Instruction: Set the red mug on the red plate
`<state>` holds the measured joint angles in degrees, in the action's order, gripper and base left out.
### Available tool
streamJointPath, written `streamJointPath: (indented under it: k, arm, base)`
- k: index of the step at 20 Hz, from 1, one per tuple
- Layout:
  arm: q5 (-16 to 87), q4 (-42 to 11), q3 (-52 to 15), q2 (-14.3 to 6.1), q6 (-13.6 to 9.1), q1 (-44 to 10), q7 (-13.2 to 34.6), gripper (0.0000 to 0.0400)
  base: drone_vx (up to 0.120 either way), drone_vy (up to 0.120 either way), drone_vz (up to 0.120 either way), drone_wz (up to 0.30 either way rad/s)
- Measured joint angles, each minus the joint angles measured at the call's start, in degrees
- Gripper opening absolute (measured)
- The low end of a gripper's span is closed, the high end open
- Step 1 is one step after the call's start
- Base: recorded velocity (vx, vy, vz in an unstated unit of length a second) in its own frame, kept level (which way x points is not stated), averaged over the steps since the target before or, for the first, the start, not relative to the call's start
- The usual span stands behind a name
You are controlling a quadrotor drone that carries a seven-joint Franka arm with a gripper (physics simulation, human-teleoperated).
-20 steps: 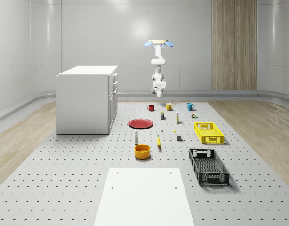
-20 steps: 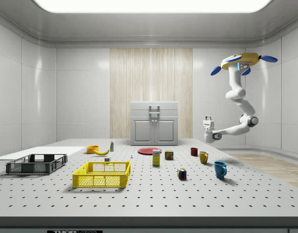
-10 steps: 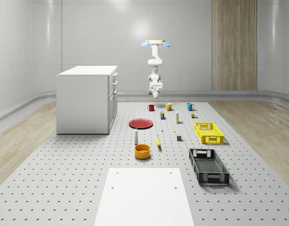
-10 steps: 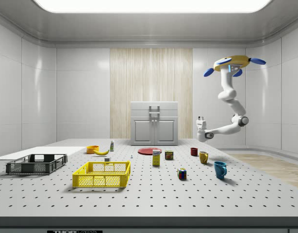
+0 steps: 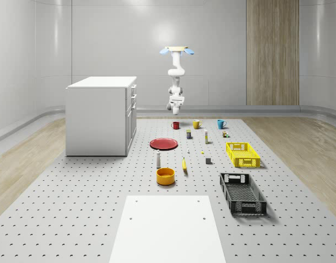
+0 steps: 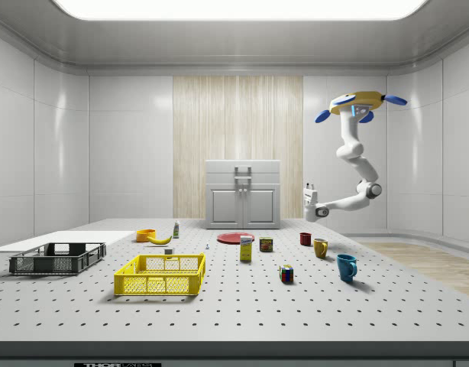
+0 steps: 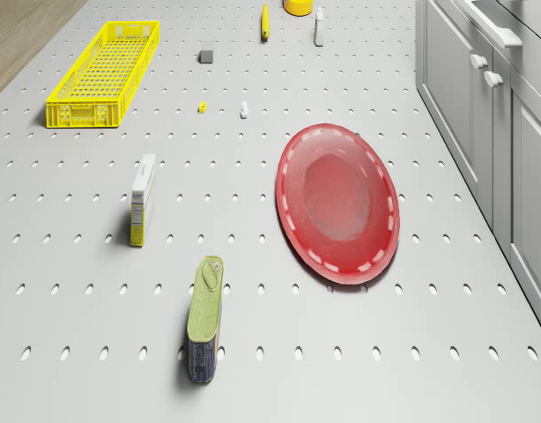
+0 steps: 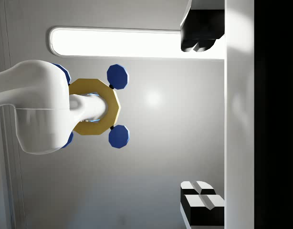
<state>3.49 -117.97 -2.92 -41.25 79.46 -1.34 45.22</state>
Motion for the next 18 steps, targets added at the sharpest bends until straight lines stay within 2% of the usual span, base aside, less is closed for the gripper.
streamJointPath:
  k: [2, 6, 9, 11, 14, 18]
  arm:
    - [1.48, -0.15, -1.06, -0.08, 0.1, -0.32, 0.2, 0.04]
    - [6.44, -0.77, -4.57, -0.33, 0.36, -1.41, 0.86, 0.04]
    - [12.95, -2.01, -9.15, -0.68, 0.67, -2.87, 1.78, 0.04]
    - [19.28, -3.7, -13.54, -1.1, 0.97, -4.3, 2.74, 0.04]
    - [32.56, -8.68, -22.41, -2.26, 1.65, -7.43, 5.1, 0.04]
    - [56.83, -21.38, -36.93, -5.07, 2.35, -14.06, 11.22, 0.04]
  base:
    - [0.02, -0.12, 0.0, 0.0]
    - [0.12, -0.12, 0.0, 0.0]
    - [0.12, -0.12, 0.0, 0.0]
    - [0.12, -0.02, -0.08, 0.0]
    - [0.12, 0.0, -0.12, 0.0]
    - [0.12, 0.0, -0.12, 0.0]
